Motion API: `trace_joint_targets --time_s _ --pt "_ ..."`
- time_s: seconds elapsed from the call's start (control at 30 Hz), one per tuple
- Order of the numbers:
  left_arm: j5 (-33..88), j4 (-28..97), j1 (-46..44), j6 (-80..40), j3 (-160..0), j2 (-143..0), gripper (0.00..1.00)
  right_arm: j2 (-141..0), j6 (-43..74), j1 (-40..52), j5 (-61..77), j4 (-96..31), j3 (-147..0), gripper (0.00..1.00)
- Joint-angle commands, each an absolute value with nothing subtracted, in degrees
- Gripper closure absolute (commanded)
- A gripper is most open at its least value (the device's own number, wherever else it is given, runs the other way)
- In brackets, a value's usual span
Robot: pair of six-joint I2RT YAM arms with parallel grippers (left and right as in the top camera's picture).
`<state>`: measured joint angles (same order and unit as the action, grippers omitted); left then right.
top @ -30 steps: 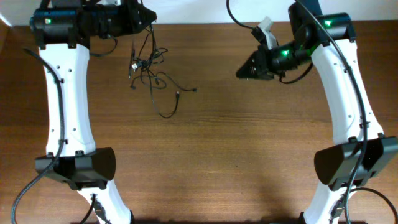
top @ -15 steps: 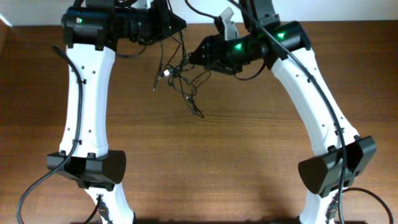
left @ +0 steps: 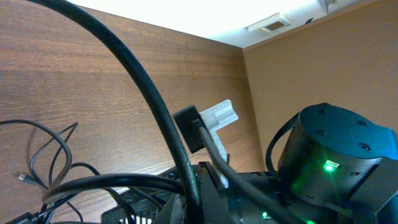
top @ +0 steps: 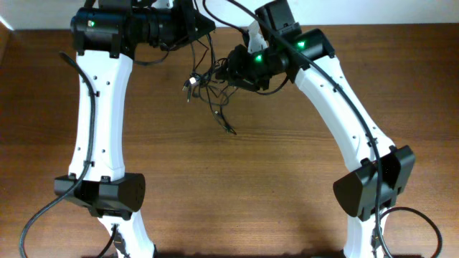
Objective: Untangle cables
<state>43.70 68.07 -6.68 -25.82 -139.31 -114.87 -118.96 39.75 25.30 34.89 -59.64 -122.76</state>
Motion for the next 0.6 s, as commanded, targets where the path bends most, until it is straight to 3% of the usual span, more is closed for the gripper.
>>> trace_joint_targets --time_s 0.0,0.1,0.13,0.2,0.33,0.57 --pt "45.23 67.57 -6.61 -26.35 -139.55 -114.8 1.0 -119.37 41.45 25.89 34.24 -58.76 -123.0 0.6" --pt "45.23 66.43 -6.63 -27.92 -139.55 -114.8 1.0 -119.37 41.63 25.89 35.97 -56.75 -123.0 0.61" --pt "45.21 66.19 -6.61 -29.1 -139.55 -114.8 1.0 -119.37 41.8 25.93 36.12 -56.49 -123.0 0.66" --pt "45.21 65.08 -6.61 -30.17 -139.55 -114.8 1.0 -119.37 41.74 26.04 36.62 -56.88 -123.0 0.96" --pt "41.25 61.14 -3.73 -30.13 -139.55 -114.8 1.0 -119.35 29.5 25.32 36.29 -65.45 -123.0 0.96" --pt "10.15 70.04 4.21 -25.15 -139.55 -114.8 1.0 -107.81 16.43 16.82 20.12 -76.44 -123.0 0.96"
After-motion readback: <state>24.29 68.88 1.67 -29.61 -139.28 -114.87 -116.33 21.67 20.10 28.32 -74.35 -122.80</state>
